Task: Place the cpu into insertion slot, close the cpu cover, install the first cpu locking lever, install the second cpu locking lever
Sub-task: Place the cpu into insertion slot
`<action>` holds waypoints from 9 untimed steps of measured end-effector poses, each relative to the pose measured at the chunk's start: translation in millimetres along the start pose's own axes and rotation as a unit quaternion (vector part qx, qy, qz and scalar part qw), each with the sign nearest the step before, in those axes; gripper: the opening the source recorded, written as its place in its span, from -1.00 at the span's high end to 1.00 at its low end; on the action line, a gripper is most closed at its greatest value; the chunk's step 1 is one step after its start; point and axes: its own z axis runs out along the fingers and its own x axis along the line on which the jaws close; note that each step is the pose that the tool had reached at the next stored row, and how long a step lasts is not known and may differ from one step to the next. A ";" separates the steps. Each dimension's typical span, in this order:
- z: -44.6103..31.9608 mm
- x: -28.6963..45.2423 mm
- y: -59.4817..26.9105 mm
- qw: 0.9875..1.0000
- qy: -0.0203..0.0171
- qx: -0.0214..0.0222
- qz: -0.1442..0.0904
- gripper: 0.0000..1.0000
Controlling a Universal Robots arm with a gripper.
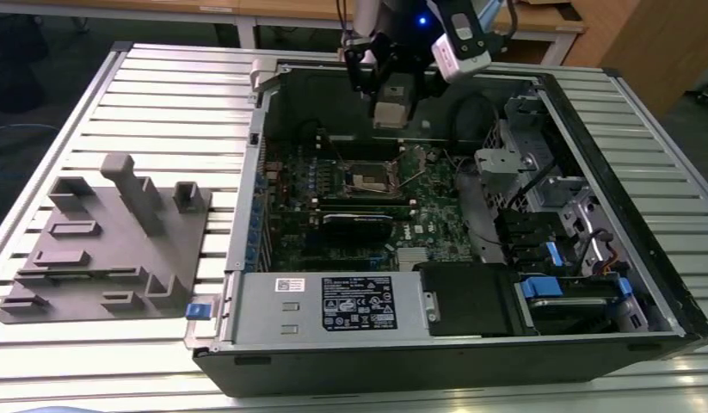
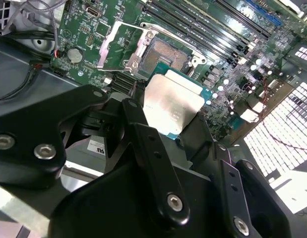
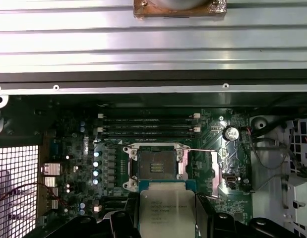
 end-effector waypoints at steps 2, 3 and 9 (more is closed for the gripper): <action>2.8 0.0 -0.3 1.000 0.000 0.000 0.000 -0.08; 4.1 0.0 -0.4 1.000 0.000 0.000 0.000 -0.08; 6.2 0.0 -0.6 1.000 0.000 0.000 0.000 -0.08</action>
